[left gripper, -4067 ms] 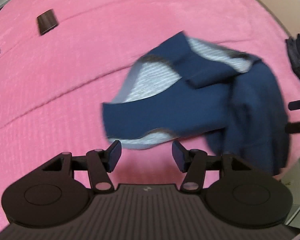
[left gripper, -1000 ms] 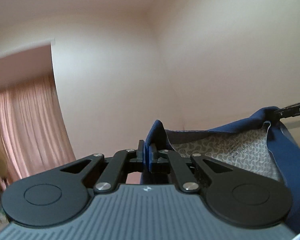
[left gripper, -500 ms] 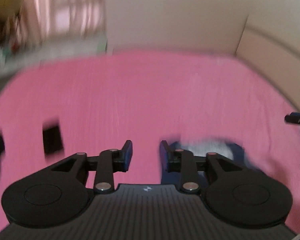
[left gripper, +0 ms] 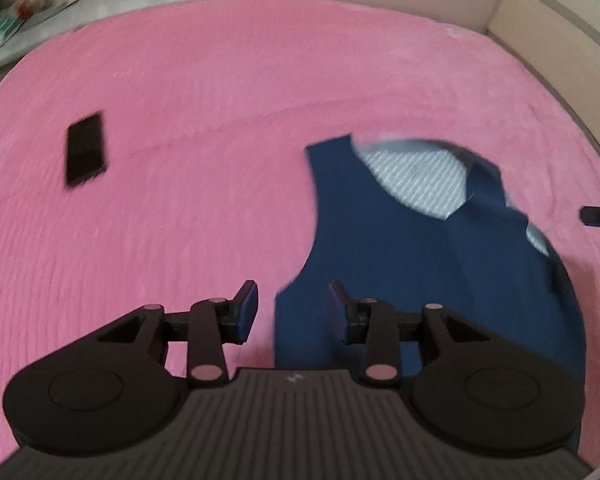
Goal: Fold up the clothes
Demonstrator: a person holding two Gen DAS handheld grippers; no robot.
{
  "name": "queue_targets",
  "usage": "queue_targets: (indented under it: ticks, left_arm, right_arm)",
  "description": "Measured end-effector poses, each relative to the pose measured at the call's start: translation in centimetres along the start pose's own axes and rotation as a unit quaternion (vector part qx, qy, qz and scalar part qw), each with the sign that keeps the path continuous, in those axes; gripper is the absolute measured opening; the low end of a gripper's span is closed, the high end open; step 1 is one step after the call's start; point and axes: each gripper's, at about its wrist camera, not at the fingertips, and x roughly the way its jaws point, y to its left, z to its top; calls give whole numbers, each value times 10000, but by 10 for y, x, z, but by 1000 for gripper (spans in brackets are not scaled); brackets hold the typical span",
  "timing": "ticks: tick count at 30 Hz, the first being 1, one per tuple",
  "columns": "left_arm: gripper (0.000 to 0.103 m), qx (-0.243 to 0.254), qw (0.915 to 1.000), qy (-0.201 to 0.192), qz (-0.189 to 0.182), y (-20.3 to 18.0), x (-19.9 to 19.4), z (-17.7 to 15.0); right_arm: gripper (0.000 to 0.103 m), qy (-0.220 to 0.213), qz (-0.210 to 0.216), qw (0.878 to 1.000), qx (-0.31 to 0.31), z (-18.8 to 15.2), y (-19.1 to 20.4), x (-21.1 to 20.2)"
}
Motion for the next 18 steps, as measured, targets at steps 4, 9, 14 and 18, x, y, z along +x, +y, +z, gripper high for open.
queue_targets:
  ticks: [4,9,14,18]
  left_arm:
    - [35,265,9993,-171,-209,-7,25,34]
    - [35,418,9977,-118,-512,-2,80,66]
    - [35,558,9959,-18,-713,5,134,86]
    - [35,532,9958,-5,-748,9,168,94]
  right_arm:
    - [75,60,-75,10000,1,10,9,20]
    - [69,76,-265,9996,50,24,6,49]
    - [67,238,-281,9993,-29,34,-12,97]
    - [59,377,-315,9988,-41,35,-34,134]
